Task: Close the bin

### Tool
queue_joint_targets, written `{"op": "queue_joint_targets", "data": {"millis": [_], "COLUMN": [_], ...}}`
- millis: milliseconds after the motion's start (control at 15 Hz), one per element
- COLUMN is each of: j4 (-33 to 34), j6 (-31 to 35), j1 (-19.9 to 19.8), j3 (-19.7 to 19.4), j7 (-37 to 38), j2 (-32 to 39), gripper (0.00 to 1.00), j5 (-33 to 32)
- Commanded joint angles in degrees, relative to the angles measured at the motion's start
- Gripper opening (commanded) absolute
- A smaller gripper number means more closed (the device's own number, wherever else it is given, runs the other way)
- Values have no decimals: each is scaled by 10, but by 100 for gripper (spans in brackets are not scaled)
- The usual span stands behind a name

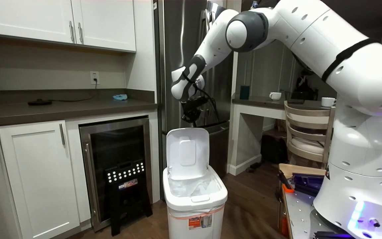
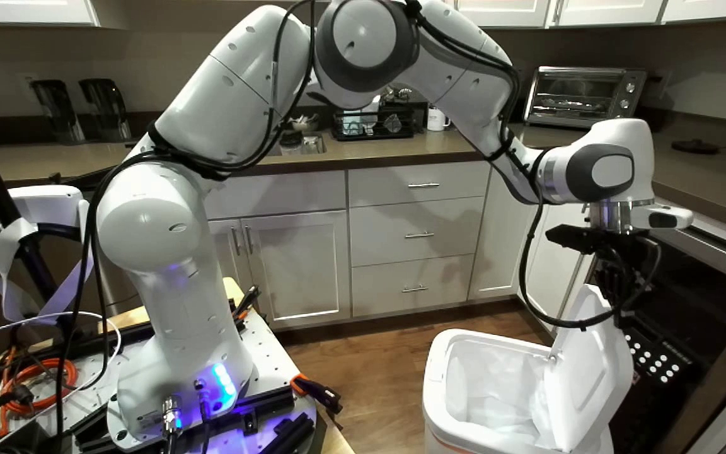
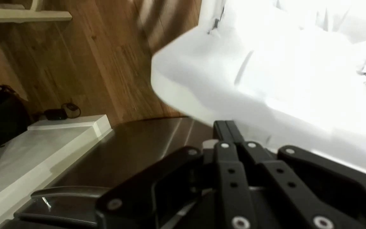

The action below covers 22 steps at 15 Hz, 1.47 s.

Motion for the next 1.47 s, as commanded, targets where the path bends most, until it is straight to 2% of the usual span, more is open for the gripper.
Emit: {"op": "queue_joint_targets", "data": {"millis": [0,133,400,800,1133,1267,1400], "j4": [-87,-113,-131,-68,-31,-8,20], "j6": [-51,-62,-4,94,160,156,116], "j1": [14,14,12,-4,-16,-17,-10], "j3": [9,13,18,33,17,8,1], "j7": [19,24,16,7,6,11,14], "j2": [-84,-105,-114,-49,23,43,49], "gripper": [0,0,0,0,0,0,0], "j5": [-15,-19,-46,-37,-40,-36,-32]}}
